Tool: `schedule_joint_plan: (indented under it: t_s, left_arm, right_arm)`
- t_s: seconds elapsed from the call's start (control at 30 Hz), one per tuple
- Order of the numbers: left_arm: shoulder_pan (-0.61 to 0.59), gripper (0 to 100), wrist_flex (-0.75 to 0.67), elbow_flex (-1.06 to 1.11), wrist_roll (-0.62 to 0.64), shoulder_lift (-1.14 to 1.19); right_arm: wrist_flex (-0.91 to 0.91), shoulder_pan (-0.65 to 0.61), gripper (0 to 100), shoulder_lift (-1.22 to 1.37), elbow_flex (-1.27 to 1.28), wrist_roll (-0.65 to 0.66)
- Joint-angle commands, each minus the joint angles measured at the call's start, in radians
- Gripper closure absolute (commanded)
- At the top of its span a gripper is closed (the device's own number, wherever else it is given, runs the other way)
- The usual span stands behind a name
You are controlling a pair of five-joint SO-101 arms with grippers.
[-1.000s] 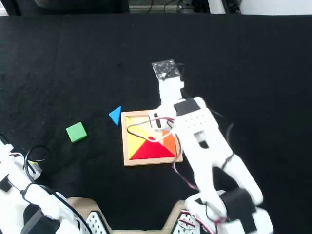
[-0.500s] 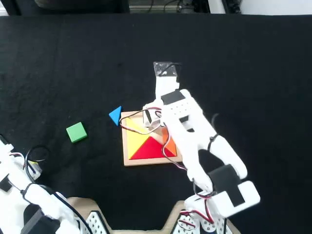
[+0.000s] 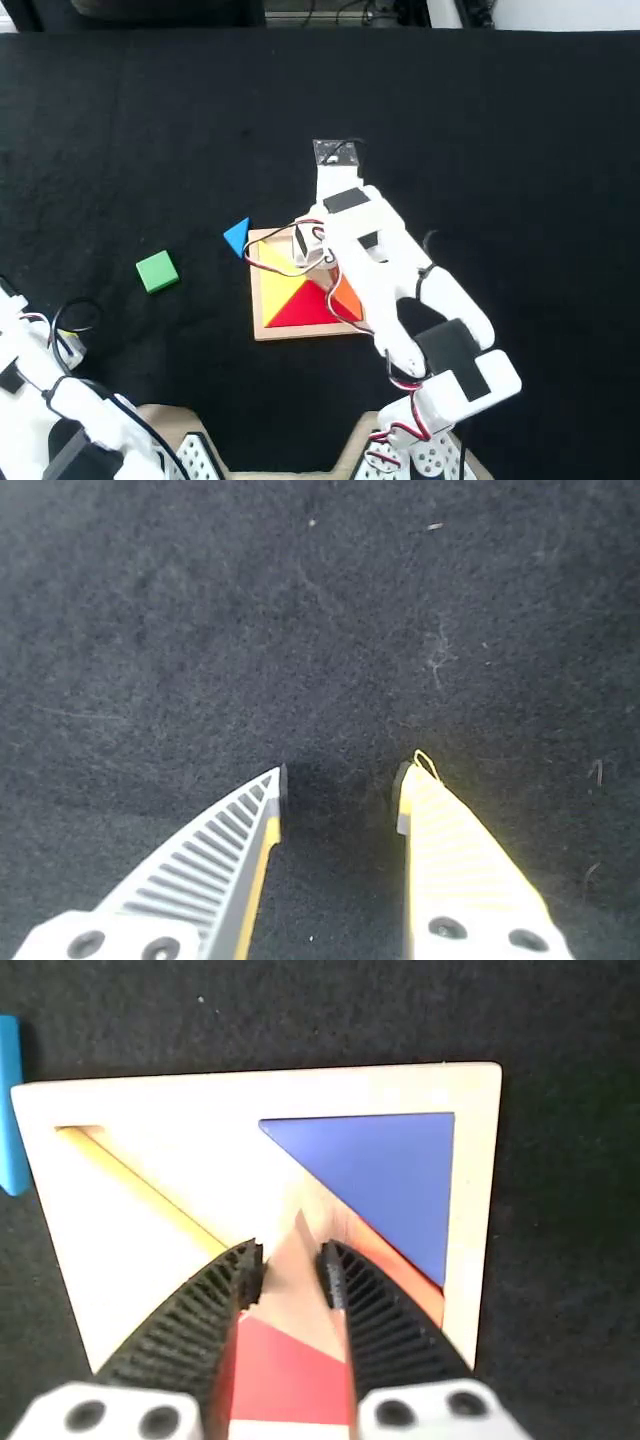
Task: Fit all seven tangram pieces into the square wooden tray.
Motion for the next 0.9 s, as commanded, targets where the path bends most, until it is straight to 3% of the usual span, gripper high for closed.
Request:
schedule_joint_plan:
  t_s: [0.0,0.37,0.6,0.87]
  left_arm:
    - [0.021,80,-0.006,0.002,0.005,-0.012]
    - [0.021,80,-0.006,0.002,0.005,-0.012]
    - [0.021,80,-0.006,0.002,0.005,-0.012]
    - [0.021,80,-0.006,0.002,0.005,-0.012]
  right_arm:
    - [-0.003,-0.014,86.2,-0.007,-0.050,0.061]
    - [0.014,-0.015,83.3,-0.035,-0.064,0.077]
    - [0.012,-0.015,98.5,-0.246,-0.091,0.173]
    - [-0.069,-0.015,98.8,-0.157,-0.070,0.249]
